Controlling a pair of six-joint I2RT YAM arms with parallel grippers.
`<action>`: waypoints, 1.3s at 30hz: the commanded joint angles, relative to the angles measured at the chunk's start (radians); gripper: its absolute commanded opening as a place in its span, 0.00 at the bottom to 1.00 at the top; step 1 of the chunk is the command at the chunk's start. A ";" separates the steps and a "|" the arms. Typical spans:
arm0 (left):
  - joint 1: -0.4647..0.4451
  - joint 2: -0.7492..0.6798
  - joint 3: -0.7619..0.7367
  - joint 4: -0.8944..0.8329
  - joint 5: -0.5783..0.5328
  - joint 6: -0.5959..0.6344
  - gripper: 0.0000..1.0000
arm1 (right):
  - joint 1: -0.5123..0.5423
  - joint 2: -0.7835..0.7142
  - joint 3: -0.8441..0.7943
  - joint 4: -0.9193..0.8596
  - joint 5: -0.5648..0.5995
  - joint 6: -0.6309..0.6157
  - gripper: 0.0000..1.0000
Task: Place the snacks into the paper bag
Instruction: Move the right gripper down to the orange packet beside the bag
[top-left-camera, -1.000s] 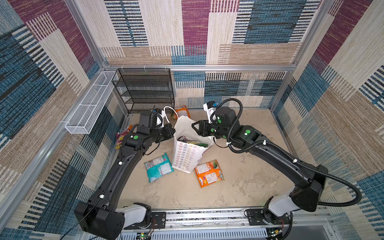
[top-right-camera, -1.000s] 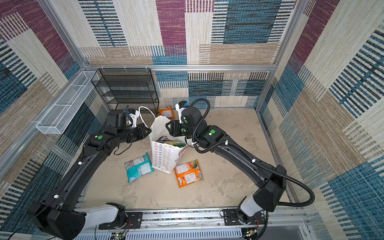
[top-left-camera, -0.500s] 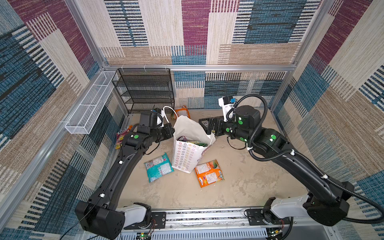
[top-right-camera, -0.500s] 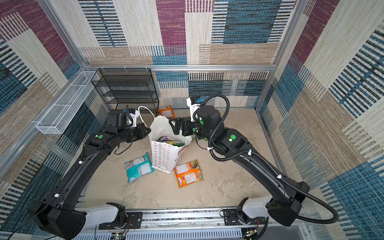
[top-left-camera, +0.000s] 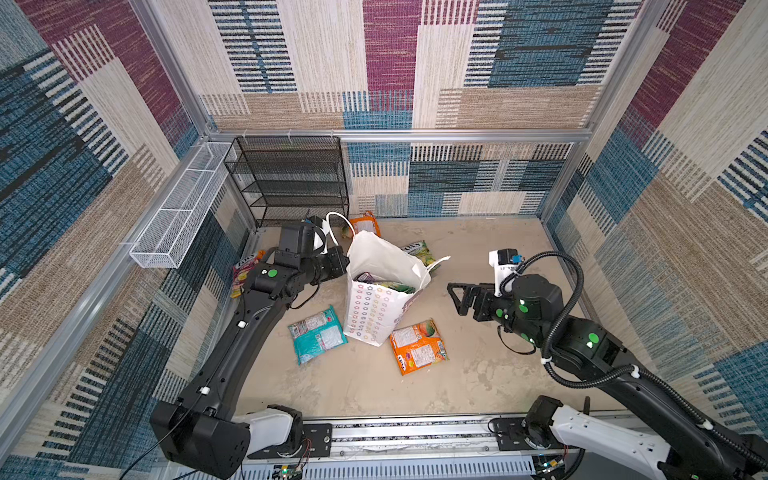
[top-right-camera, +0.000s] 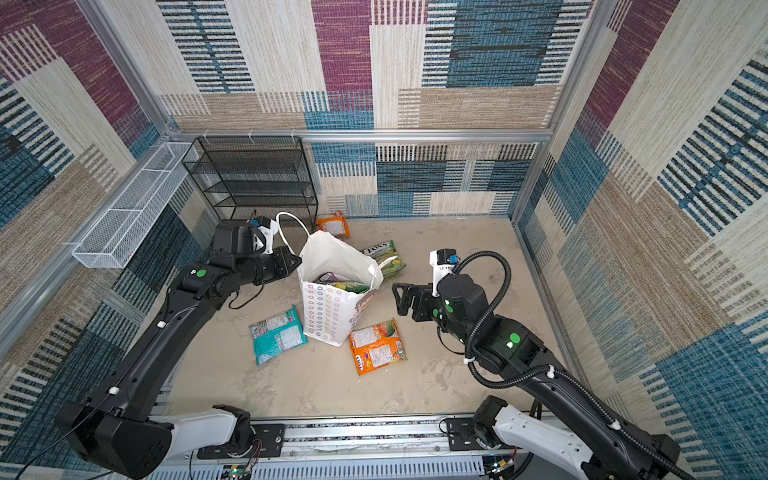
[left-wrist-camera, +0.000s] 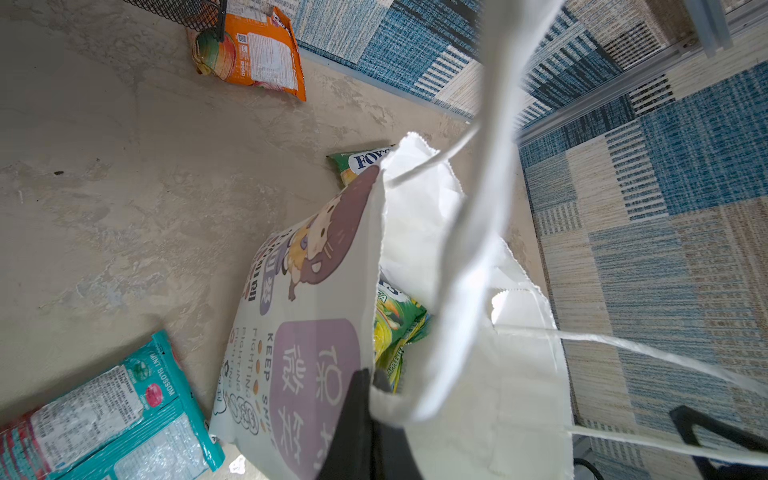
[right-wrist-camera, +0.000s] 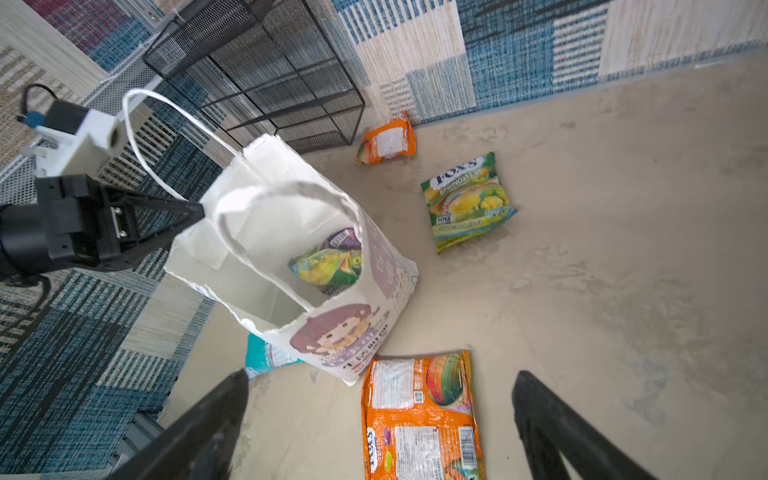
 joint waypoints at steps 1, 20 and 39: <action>0.000 0.001 0.007 -0.001 0.004 0.013 0.00 | -0.002 -0.006 -0.090 0.031 -0.045 0.076 1.00; -0.001 -0.008 0.006 0.006 0.014 0.016 0.00 | -0.002 0.345 -0.407 0.389 -0.226 0.060 0.97; -0.003 -0.012 0.003 0.008 0.015 0.018 0.00 | -0.002 0.677 -0.343 0.458 -0.331 -0.001 0.64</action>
